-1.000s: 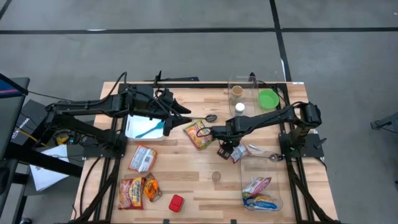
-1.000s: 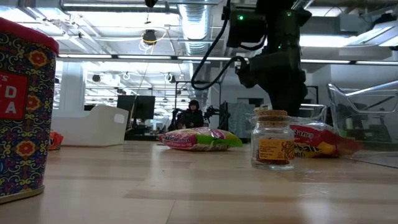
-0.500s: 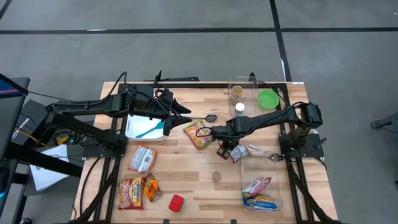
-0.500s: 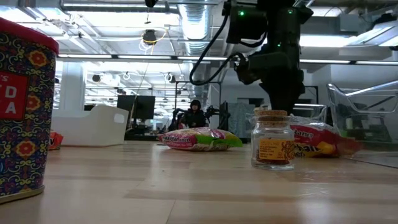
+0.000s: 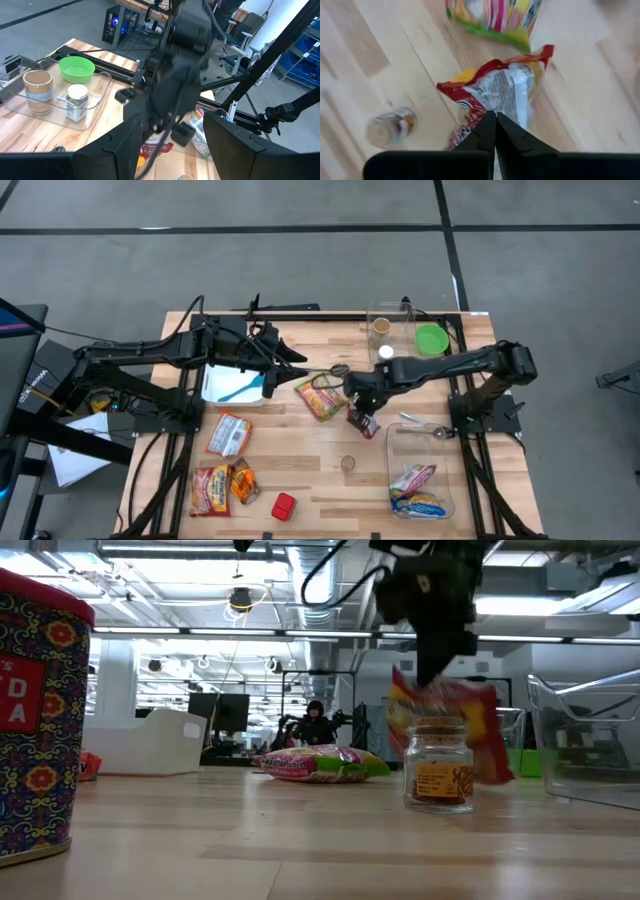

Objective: Pick & Place Food Item
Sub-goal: Put the red noodle pack into the bottom transparent bin

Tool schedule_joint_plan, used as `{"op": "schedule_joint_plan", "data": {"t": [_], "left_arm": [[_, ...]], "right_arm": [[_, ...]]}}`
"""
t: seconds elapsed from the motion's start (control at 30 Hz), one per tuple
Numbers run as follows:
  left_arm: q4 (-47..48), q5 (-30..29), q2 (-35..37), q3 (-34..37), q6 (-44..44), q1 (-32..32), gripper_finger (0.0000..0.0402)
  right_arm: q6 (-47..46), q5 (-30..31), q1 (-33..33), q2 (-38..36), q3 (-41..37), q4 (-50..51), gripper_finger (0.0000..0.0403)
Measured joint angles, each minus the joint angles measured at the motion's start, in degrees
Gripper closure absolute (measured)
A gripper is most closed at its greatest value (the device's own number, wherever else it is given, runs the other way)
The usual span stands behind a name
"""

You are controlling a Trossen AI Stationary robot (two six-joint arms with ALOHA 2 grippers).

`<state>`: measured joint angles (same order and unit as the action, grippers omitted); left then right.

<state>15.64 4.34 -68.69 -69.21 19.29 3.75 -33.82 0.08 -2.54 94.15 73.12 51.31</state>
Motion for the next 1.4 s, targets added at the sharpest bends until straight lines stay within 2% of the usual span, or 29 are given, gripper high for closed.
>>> {"op": "schedule_joint_plan", "data": {"t": [0.5, 0.77, 1.07, 1.4], "left_arm": [[0.0, -0.01, 0.0, 0.0, -1.33, 0.0, 0.0198], [0.28, -0.02, 0.0, 0.0, -1.37, 0.0, 0.0198], [0.44, -0.02, 0.0, 0.0, -1.07, 0.02, 0.0198], [0.42, -0.02, 0.0, 0.0, 0.09, 0.02, 0.0198]], "right_arm": [[-2.38, -0.1, -2.99, -17.96, 0.01, 8.62, 0.0403], [-6.64, -1.2, -9.06, -25.94, 0.01, 14.07, 0.0403], [-9.88, -3.21, -18.59, -28.11, 0.01, 16.92, 0.0403], [-9.45, -2.43, -20.82, -26.46, 0.0, 20.39, 0.0403]]}}
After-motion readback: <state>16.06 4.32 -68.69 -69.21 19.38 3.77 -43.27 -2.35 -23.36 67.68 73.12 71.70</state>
